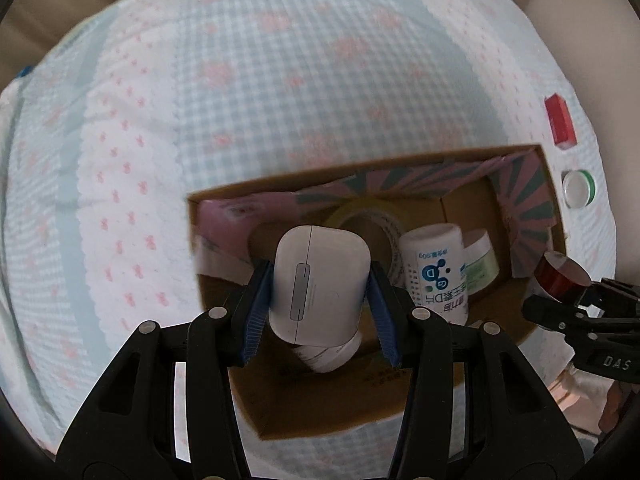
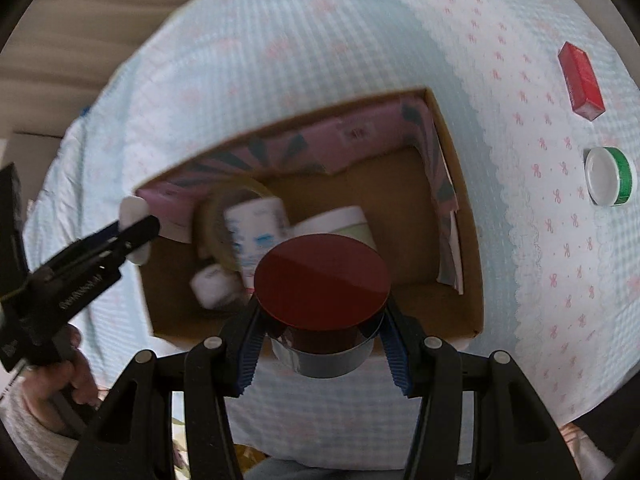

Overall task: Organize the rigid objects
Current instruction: 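Lower the earbud case and tin into the box and open both tools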

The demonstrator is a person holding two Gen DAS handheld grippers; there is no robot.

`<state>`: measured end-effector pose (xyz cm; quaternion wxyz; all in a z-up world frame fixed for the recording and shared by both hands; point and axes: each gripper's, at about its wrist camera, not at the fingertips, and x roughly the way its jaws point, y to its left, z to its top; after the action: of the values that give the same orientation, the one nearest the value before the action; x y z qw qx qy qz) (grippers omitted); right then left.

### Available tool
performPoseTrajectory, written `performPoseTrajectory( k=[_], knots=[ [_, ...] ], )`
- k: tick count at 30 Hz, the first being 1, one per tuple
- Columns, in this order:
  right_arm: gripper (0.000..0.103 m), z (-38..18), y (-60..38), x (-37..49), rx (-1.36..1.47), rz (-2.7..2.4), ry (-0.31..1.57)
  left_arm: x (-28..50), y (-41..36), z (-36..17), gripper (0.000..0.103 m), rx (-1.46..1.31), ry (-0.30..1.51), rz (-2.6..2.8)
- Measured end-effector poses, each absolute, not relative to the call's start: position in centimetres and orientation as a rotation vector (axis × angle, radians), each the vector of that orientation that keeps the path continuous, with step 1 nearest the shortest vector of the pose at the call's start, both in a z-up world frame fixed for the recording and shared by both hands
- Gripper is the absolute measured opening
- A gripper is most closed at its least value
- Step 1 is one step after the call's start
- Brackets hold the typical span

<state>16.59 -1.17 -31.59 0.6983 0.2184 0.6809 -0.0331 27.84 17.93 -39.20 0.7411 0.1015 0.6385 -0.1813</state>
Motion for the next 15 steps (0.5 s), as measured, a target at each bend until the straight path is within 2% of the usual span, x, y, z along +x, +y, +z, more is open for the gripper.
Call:
performPoseTrajectory(
  k=[8,10,11,12,13,15],
  knots=[
    [0.049,-34.9,-1.5,17.3,0.474,-0.087,1.584,28.2,16.2,-41.1,0.044,0.266,1.42,-0.467],
    [0.049,-35.3,-1.4,17.6,0.463,-0.083,1.608,28.2,15.7,-40.9,0.056,0.275,1.406,-0.491],
    [0.049,-35.6,-1.2,17.6,0.456,-0.08,1.621,28.1,15.6,-40.8,0.083,0.275,1.402,-0.499],
    [0.049,-35.8,-1.1,17.6,0.445,-0.081,1.63,28.1,15.5,-40.5,0.102,0.27,1.393,-0.505],
    [0.049,-36.0,-1.0,17.5,0.427,-0.084,1.639,28.0,15.5,-40.1,0.103,0.254,1.378,-0.52],
    [0.057,-35.9,-0.9,17.1,0.411,-0.084,1.628,27.9,15.7,-39.7,0.103,0.238,1.373,-0.523]
  ],
)
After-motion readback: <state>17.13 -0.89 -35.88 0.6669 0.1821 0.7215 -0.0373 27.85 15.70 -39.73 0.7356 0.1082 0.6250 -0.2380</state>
